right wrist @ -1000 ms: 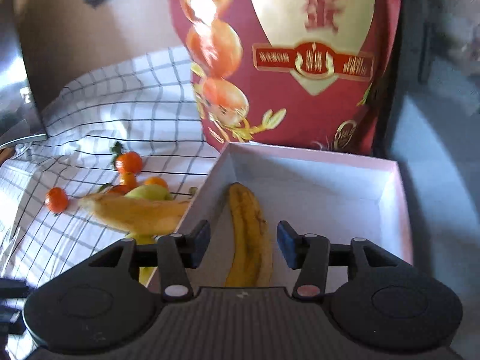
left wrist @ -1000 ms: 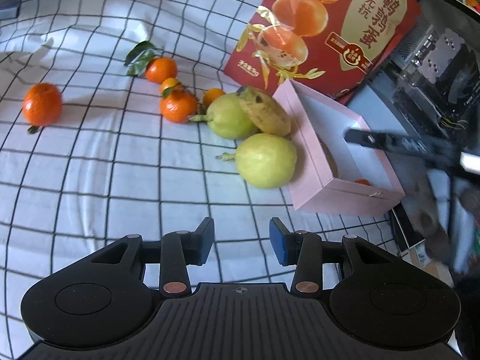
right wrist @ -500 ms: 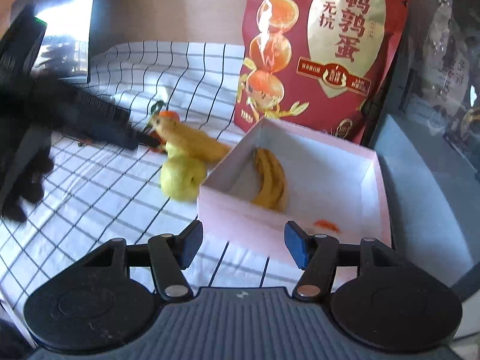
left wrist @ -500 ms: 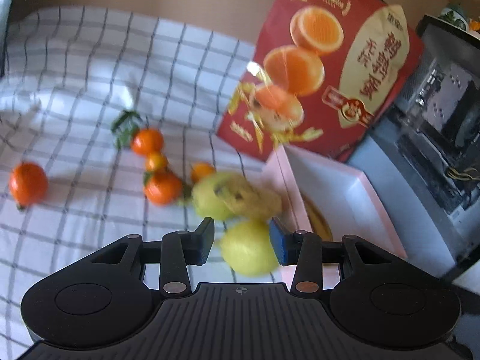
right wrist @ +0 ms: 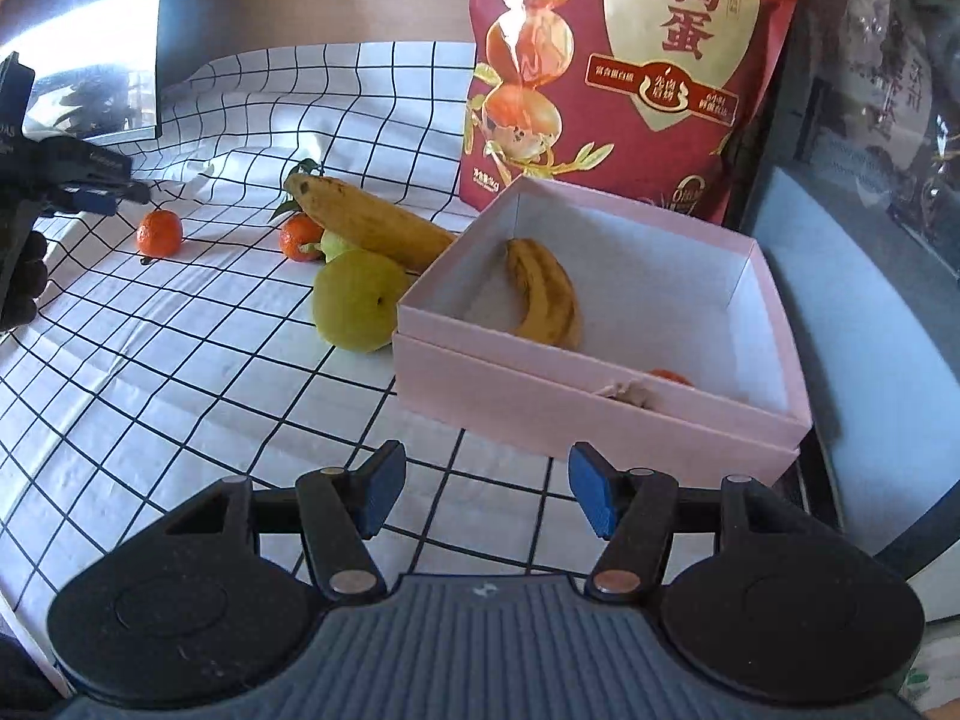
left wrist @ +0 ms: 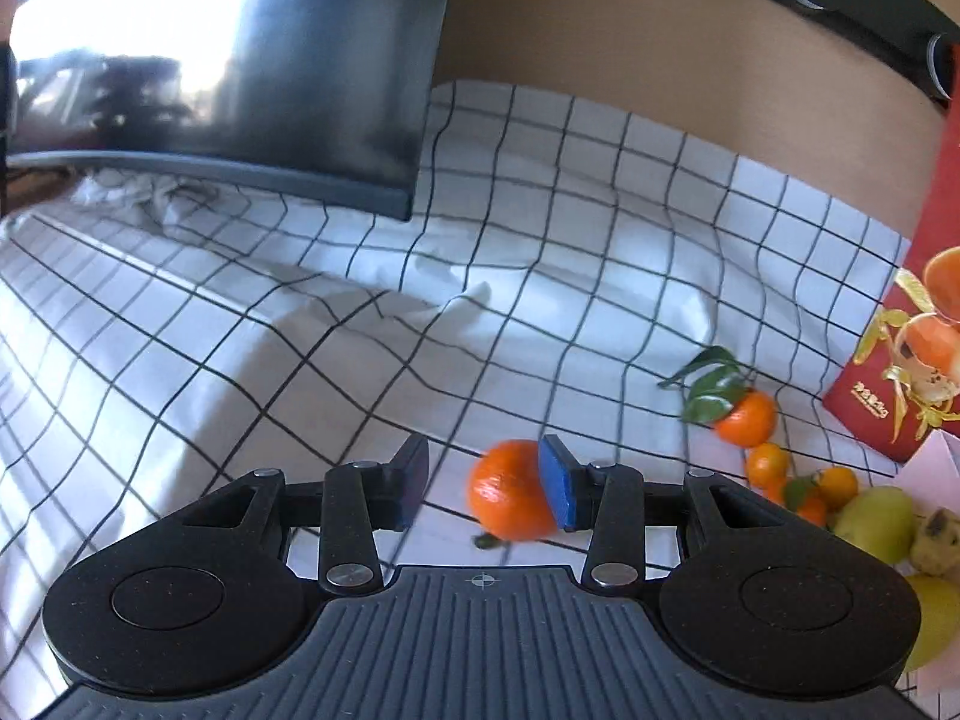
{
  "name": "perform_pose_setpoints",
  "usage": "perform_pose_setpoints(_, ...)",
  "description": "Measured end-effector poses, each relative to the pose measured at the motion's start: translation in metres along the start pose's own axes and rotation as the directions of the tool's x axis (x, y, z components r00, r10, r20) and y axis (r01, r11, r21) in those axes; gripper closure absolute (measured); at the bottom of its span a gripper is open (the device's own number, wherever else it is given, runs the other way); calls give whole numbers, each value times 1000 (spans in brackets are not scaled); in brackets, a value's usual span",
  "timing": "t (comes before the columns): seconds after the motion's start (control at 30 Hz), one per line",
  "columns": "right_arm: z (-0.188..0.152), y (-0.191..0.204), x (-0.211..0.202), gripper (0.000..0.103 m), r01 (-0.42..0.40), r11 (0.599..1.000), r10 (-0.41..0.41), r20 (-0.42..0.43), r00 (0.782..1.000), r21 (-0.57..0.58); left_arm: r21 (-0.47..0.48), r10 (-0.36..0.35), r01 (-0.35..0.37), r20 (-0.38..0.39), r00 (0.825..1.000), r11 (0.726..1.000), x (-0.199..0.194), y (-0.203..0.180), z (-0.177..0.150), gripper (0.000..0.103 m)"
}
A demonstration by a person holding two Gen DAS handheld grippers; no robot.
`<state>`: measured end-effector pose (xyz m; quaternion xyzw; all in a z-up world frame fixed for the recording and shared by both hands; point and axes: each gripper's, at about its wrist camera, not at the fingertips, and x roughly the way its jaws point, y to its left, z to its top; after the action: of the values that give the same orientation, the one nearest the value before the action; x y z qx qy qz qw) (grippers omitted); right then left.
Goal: Organize fruits
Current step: 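Grasp another tangerine from the tablecloth with the left tool, then grasp a small tangerine with the right tool while the left tool holds its tangerine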
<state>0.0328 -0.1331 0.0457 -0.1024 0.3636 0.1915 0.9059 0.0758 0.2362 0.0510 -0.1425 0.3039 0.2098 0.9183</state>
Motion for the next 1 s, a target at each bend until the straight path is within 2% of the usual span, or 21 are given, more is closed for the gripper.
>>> perform_pose_setpoints(0.17, 0, 9, 4, 42, -17, 1000, 16, -15, 1000, -26, 97, -90, 95, -52, 995, 991, 21, -8, 2, 58)
perform_pose_setpoints(0.2, 0, 12, 4, 42, -19, 999, 18, -16, 1000, -34, 117, -96, 104, -69, 993, 988, 24, -13, 1, 54)
perform_pose_setpoints(0.23, 0, 15, 4, 42, -21, 999, 21, -15, 1000, -43, 152, -82, 90, -61, 995, 984, 26, -18, -2, 51)
perform_pose_setpoints(0.3, -1, 21, 3, 42, -25, 998, 24, -14, 1000, -65, 214, -37, 48, -55, 998, 976, 29, -27, -5, 51)
perform_pose_setpoints(0.47, -6, 29, 1, 42, -22, 994, 20, -17, 1000, -108, 241, 32, -9, -91, 995, 971, 42, -24, -7, 49)
perform_pose_setpoints(0.6, -8, 28, 1, 42, -16, 995, 13, -29, 999, -98, 198, 19, 7, -129, 991, 980, 49, -15, -8, 48)
perform_pose_setpoints(0.73, -8, 29, 2, 42, -15, 996, 12, -34, 999, -93, 214, 15, 14, -134, 991, 977, 47, -17, -9, 49)
perform_pose_setpoints(0.87, -2, 36, 2, 42, -40, 993, 37, -25, 999, -108, 153, -79, 106, -171, 982, 983, 29, -15, -12, 49)
perform_pose_setpoints(1.0, 16, 51, 1, 42, -97, 987, 98, 5, 995, -127, 143, -178, 204, -179, 968, 968, -6, -20, -24, 49)
